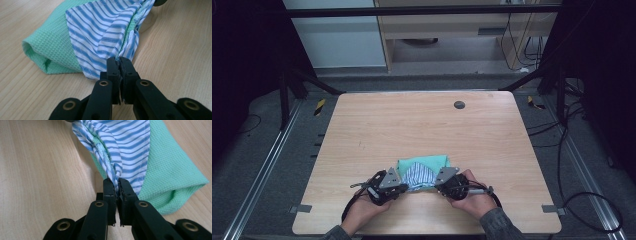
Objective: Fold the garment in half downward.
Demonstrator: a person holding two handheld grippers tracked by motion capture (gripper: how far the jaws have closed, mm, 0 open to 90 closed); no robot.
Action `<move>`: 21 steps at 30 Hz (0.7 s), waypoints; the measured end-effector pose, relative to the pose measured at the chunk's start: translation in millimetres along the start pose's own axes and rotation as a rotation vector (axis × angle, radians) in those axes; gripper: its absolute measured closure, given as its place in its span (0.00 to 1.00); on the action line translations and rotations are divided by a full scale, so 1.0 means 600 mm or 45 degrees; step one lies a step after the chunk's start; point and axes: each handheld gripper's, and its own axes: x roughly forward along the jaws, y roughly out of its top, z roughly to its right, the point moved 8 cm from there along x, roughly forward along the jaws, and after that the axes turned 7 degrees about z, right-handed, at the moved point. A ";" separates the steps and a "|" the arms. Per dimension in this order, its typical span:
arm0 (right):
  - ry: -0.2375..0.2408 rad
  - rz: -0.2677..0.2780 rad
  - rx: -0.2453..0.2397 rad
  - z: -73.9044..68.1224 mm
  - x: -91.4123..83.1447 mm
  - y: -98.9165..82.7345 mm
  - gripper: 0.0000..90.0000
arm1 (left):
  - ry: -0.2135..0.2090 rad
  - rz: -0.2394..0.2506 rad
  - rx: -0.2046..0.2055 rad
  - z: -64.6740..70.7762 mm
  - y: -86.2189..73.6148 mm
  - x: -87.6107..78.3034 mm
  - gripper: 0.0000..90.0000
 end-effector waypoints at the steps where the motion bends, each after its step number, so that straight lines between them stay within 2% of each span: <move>1: 0.007 -0.001 -0.002 -0.002 -0.001 -0.001 0.94 | -0.004 0.005 -0.012 0.002 -0.001 -0.001 0.97; 3: 0.008 0.001 0.007 -0.007 -0.002 -0.003 0.90 | 0.003 0.017 -0.022 0.003 -0.002 -0.006 0.95; 5: 0.001 -0.001 0.010 -0.010 -0.006 -0.005 0.84 | 0.016 0.028 -0.039 0.005 -0.004 -0.010 0.86; 7: 0.002 0.011 0.027 -0.014 -0.012 -0.005 0.77 | 0.017 0.042 -0.054 0.007 -0.007 -0.017 0.81; 13: -0.002 0.029 0.050 -0.016 -0.028 -0.012 0.71 | 0.029 0.067 -0.069 0.013 -0.010 -0.033 0.69; 16: -0.011 0.035 0.068 -0.014 -0.034 -0.020 0.69 | 0.079 0.064 -0.049 0.005 -0.014 -0.041 0.58; 21: -0.047 0.030 0.121 -0.008 -0.043 -0.040 0.57 | 0.129 0.078 -0.086 -0.011 -0.018 -0.050 0.45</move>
